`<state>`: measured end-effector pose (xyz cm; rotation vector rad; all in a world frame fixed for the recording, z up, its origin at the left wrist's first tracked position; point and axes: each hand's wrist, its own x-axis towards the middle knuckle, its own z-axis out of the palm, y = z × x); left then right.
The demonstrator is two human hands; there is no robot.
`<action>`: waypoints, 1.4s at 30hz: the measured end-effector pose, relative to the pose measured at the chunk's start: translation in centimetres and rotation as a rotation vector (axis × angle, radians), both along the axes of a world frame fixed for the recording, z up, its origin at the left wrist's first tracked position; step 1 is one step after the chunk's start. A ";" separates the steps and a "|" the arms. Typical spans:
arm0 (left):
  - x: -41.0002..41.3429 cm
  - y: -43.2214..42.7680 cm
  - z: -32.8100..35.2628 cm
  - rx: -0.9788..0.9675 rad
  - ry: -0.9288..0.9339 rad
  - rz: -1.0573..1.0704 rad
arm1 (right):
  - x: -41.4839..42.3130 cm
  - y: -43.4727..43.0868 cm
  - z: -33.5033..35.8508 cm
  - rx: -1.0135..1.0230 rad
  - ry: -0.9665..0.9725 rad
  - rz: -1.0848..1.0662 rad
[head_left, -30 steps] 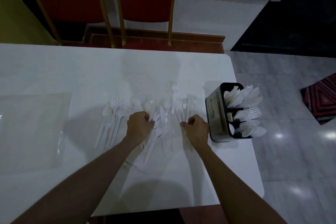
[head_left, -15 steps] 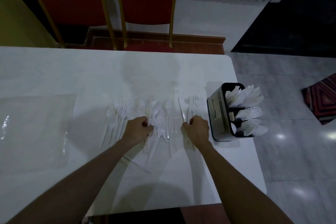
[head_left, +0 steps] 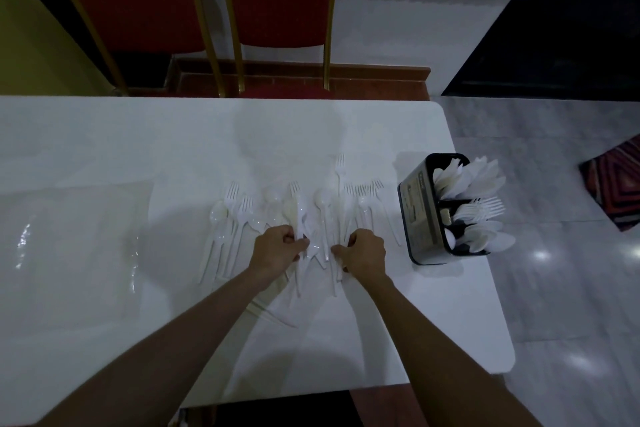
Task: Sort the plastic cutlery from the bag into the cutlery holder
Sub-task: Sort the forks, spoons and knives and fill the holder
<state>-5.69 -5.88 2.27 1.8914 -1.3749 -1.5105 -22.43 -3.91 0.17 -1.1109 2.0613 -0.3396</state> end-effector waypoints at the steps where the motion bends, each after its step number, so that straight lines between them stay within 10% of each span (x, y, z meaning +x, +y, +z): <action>1: -0.2 0.0 -0.1 0.002 -0.011 -0.011 | -0.3 0.0 0.0 0.006 0.019 -0.010; 29: -8.0 -0.4 -1.4 0.075 -0.419 -0.025 | -4.2 -0.1 0.4 -0.065 0.221 0.206; 42: -6.4 -0.6 -0.8 0.041 -0.164 -0.008 | -5.1 -0.3 0.1 -0.028 0.048 0.049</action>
